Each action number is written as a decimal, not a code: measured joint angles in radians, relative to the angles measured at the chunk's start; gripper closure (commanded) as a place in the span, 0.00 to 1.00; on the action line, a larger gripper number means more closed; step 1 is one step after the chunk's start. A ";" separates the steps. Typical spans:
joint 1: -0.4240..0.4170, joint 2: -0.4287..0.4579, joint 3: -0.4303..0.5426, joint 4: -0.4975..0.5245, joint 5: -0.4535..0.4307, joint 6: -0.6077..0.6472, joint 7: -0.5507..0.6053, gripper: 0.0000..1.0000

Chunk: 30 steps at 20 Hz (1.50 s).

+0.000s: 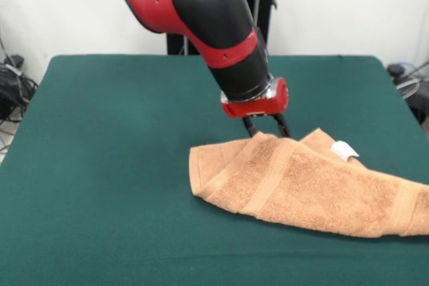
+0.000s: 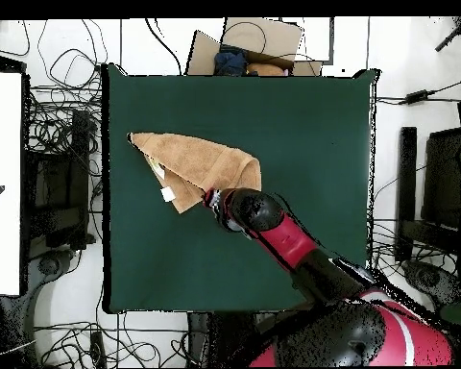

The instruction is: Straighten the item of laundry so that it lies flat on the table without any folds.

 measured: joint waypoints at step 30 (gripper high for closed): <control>0.037 -0.057 -0.007 0.008 0.000 0.019 0.000 0.00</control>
